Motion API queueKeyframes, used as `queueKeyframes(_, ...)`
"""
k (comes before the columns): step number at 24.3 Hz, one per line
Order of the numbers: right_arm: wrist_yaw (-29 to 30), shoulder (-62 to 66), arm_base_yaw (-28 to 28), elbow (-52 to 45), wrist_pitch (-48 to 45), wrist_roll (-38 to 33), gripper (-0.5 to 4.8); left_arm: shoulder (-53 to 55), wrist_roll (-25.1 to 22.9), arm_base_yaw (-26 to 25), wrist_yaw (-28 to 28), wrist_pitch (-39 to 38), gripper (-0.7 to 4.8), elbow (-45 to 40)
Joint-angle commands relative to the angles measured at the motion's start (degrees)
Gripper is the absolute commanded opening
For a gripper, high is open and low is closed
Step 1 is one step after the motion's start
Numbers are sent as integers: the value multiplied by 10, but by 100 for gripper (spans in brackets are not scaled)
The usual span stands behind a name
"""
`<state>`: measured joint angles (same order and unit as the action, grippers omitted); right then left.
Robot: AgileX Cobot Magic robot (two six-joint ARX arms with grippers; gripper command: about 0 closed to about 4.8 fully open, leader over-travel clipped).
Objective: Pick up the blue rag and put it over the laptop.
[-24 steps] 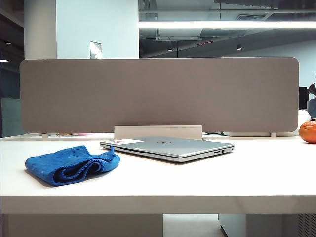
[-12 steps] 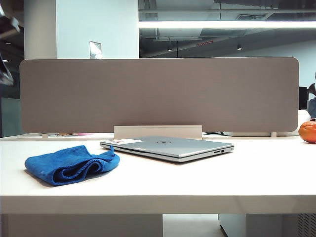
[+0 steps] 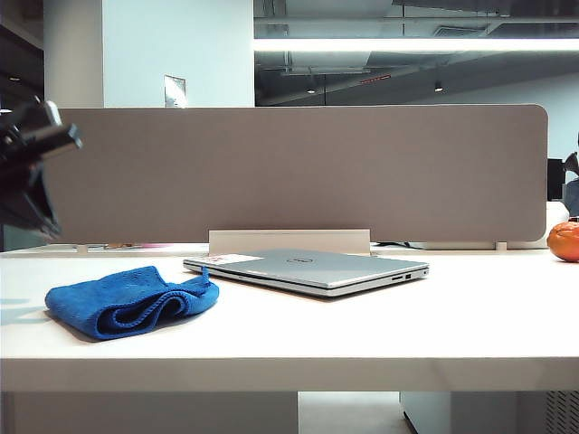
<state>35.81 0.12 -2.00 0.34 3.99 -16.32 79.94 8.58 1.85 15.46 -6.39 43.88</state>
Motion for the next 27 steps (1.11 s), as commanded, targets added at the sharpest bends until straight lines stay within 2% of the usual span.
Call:
queueKeyframes(1, -1, -1, 0, -2, 1, -2, -5, 23, -2, 2, 2, 5, 43, 9)
queueKeyframes(4, -1, -1, -1, -2, 5, -2, -5, 41, 0, 2, 2, 5, 226, 10)
queueKeyframes(15, -1, -1, 0, -2, 5, -2, -5, 73, -2, 10, -2, 5, 230, 10)
queueKeyframes(18, -1, -1, 0, -2, 5, -2, -5, 86, -2, 10, -2, 8, 260, 10)
queueKeyframes(21, -1, -1, 0, -2, 5, -2, -5, 96, -2, 10, -2, 10, 316, 10)
queueKeyframes(27, -1, -1, 0, -2, 5, -2, -5, 114, -2, 16, -2, 27, 317, 10)
